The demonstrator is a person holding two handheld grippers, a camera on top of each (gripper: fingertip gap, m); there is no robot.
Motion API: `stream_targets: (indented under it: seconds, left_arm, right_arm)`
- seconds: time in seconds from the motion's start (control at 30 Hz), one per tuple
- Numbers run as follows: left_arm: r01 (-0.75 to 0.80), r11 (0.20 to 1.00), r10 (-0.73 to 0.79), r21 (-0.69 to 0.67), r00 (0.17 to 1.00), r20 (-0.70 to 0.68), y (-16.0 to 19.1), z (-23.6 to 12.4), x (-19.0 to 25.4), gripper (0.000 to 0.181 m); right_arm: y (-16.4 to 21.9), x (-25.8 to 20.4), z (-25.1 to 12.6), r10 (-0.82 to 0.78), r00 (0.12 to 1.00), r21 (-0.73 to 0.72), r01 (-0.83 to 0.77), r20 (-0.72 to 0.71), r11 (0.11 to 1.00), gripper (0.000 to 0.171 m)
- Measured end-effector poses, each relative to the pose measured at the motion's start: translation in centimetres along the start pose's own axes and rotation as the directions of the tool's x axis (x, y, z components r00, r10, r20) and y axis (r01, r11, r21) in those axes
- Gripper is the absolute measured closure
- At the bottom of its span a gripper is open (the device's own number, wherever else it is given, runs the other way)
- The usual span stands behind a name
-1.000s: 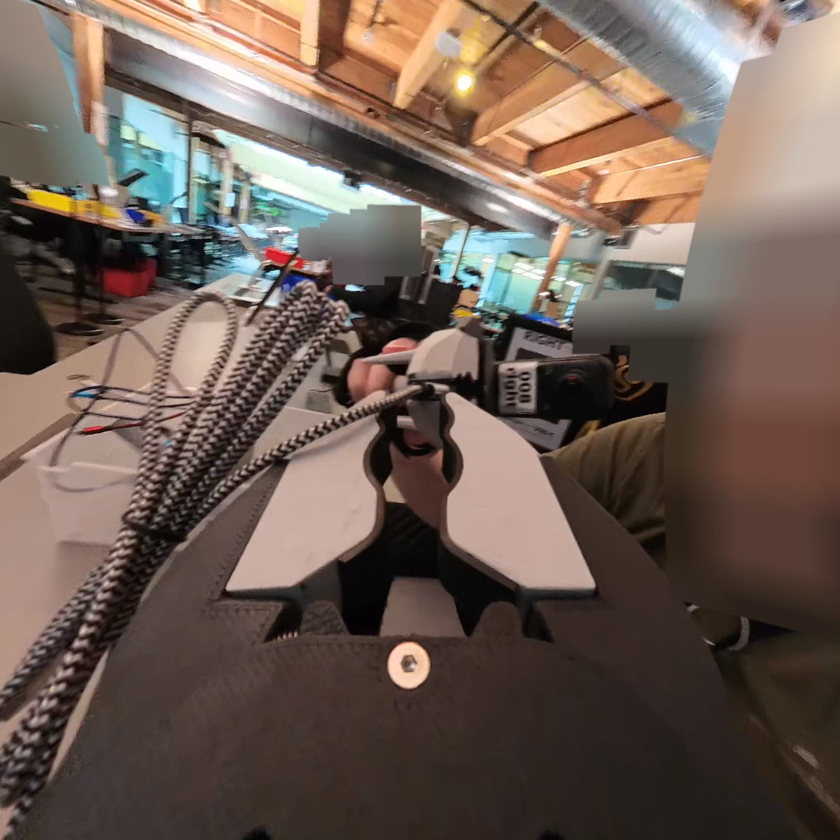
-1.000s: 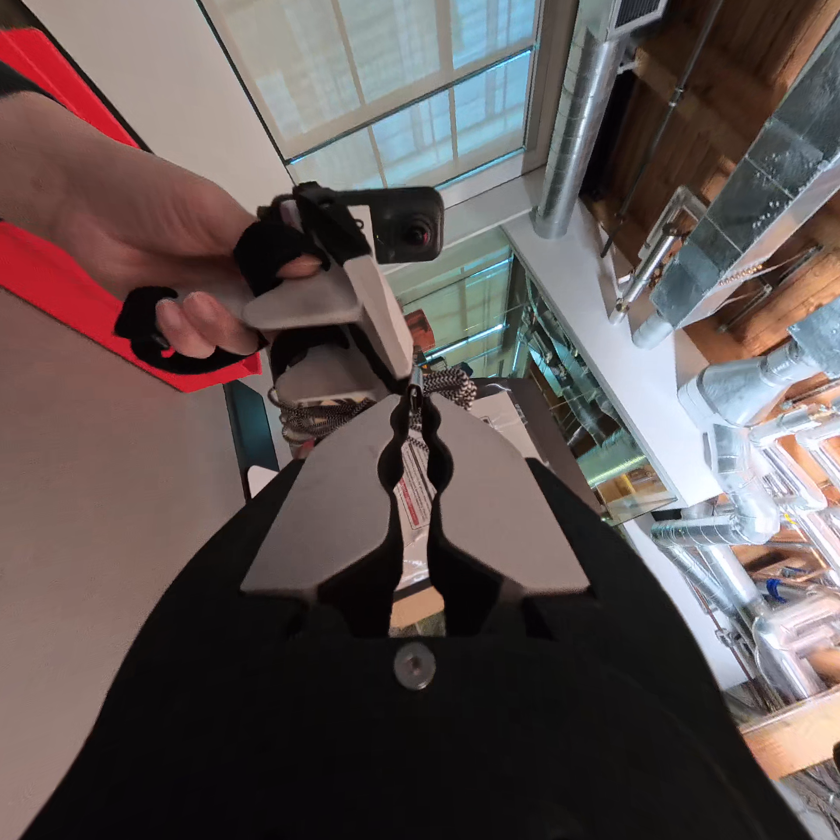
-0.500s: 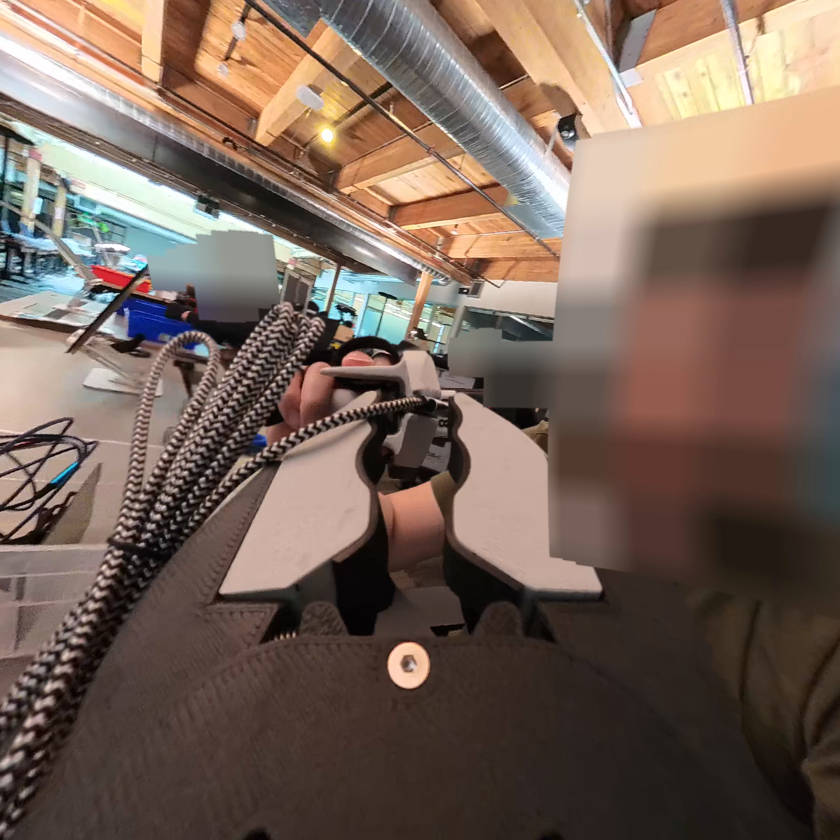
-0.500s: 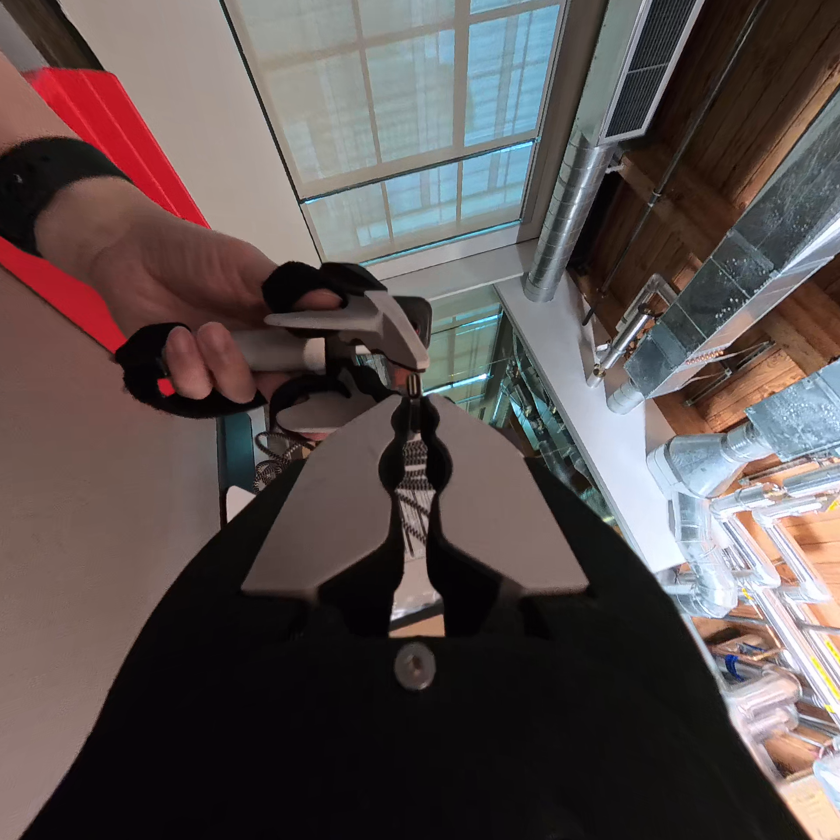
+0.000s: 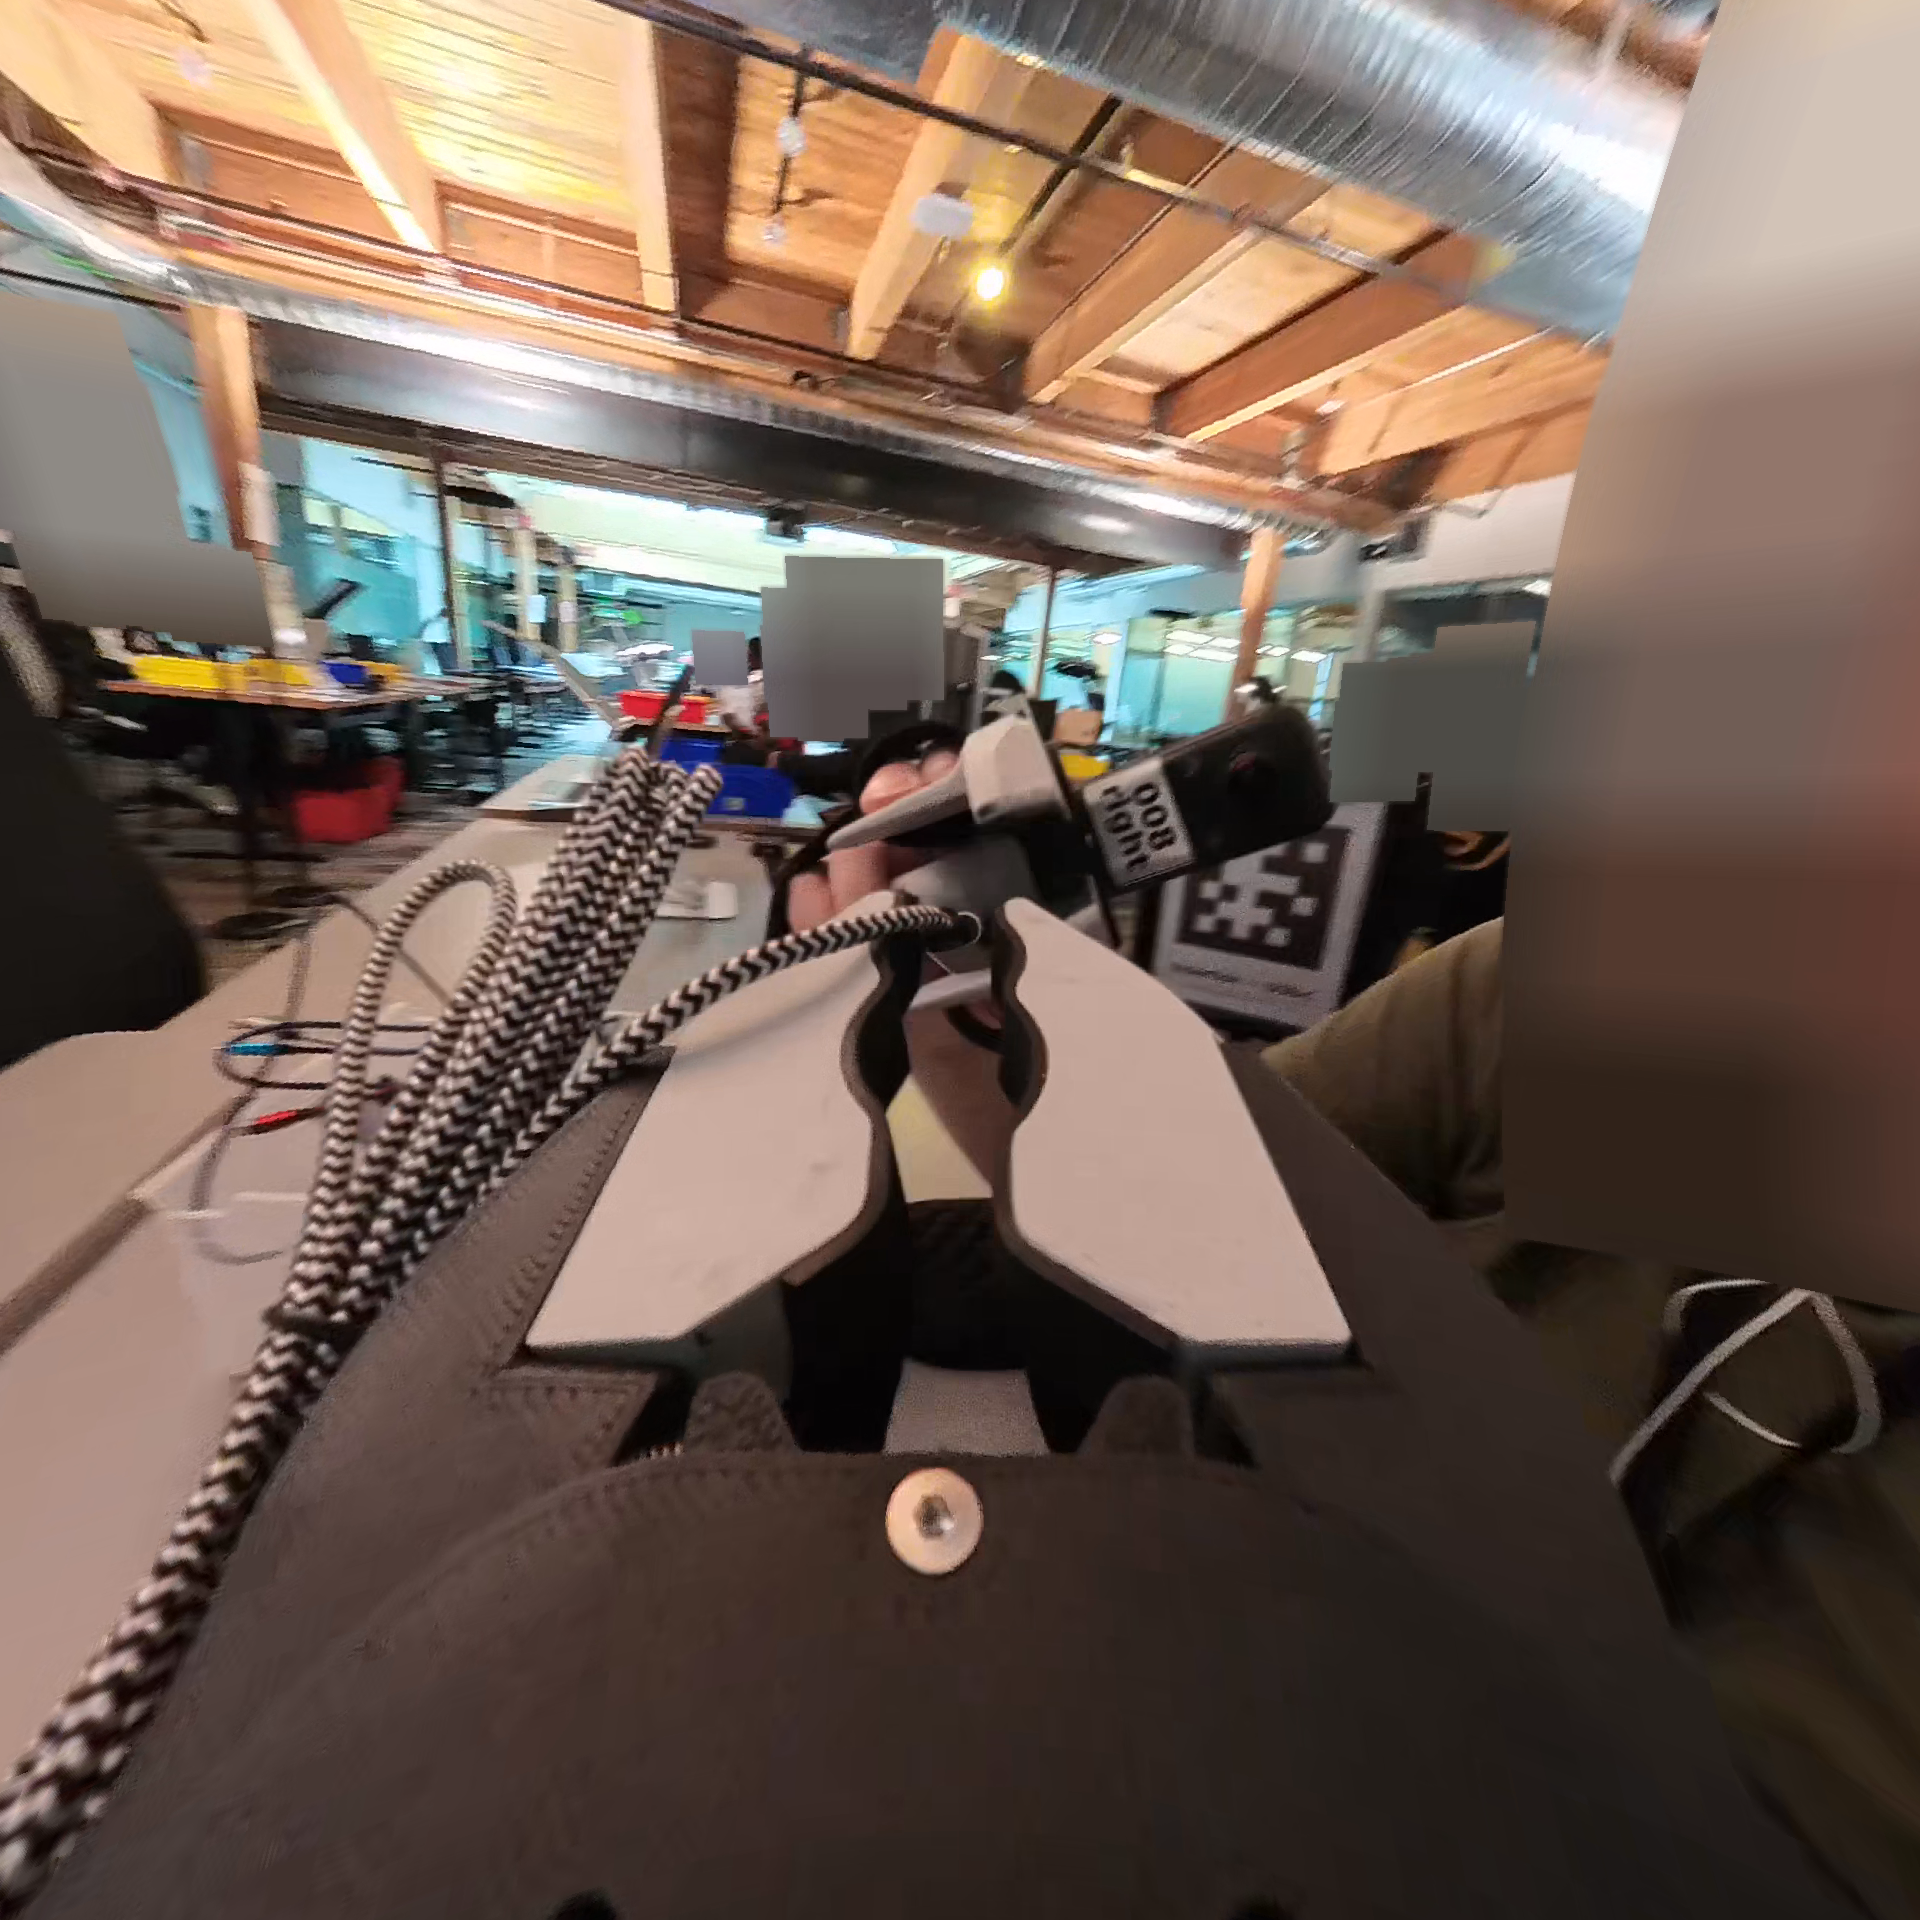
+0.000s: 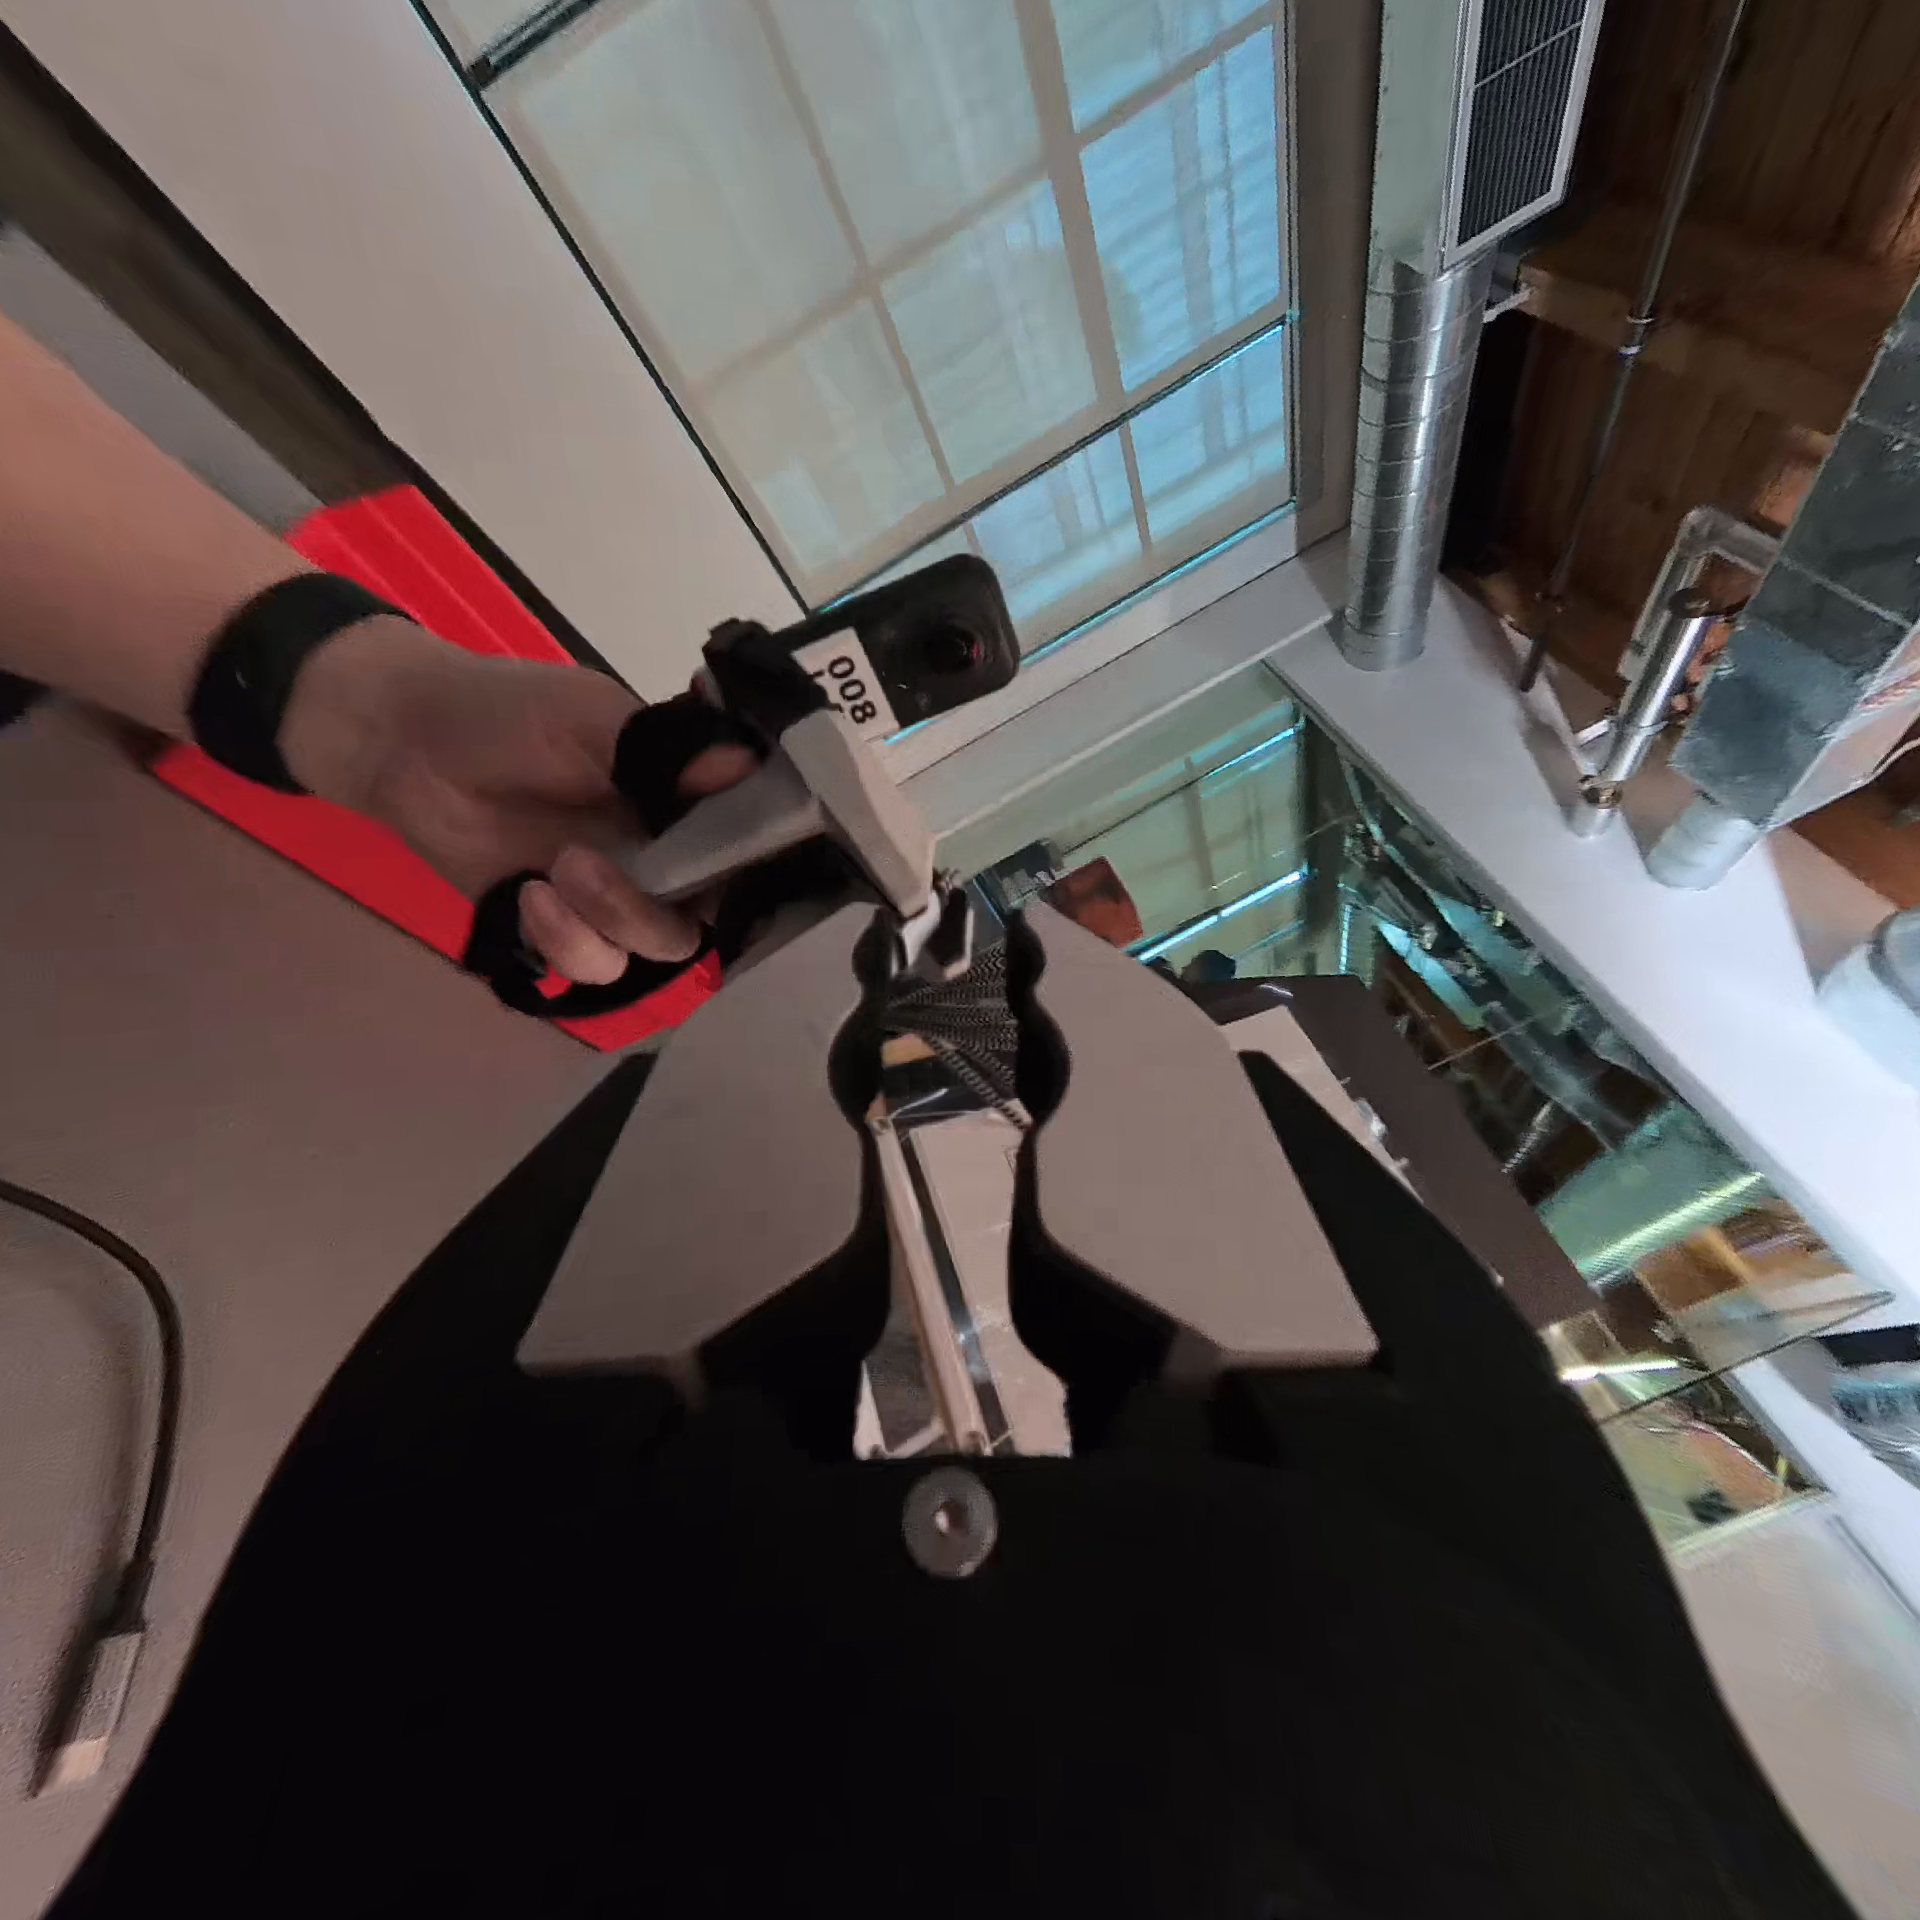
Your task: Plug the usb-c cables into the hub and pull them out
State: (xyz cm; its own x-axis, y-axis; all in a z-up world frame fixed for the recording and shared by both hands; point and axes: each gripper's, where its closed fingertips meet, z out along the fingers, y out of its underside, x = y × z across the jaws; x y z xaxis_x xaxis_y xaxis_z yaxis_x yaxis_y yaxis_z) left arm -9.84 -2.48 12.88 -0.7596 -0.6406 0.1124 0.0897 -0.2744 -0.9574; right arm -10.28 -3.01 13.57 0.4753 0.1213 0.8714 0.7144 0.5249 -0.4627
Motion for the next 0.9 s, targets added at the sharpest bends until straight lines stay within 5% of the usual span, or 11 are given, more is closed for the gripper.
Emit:
stream_targets:
  seconds: [0.03, 0.2, 0.33, 0.9]
  left_arm:
    - [-0.029, 1.000, 0.029, -0.011, 0.999, 0.032, 0.1, 0.1, -0.2, 0.170]
    - [-0.141, 0.989, 0.145, -0.047, 0.981, 0.125, 0.6, 1.1, -0.2, 0.170]
    - [-0.174, 0.983, 0.181, -0.067, 0.976, 0.119, 0.8, 1.8, 0.6, 0.170]
    - [-0.170, 0.979, 0.177, -0.115, 0.983, 0.049, 1.0, 2.1, 2.2, 0.169]
  right_arm:
    - [0.0, -0.1, 0.0, 0.001, 1.000, 0.000, -0.001, 0.005, 1.000, 0.146]
    - [1.0, -1.1, 1.0, -0.178, 0.983, -0.098, 0.174, -0.035, 0.980, 0.144]
    - [0.7, -0.5, 0.9, -0.352, 0.926, -0.136, 0.334, -0.135, 0.933, 0.158]
    - [-0.8, -1.1, 0.4, -0.367, 0.926, -0.079, 0.361, -0.085, 0.929, 0.157]
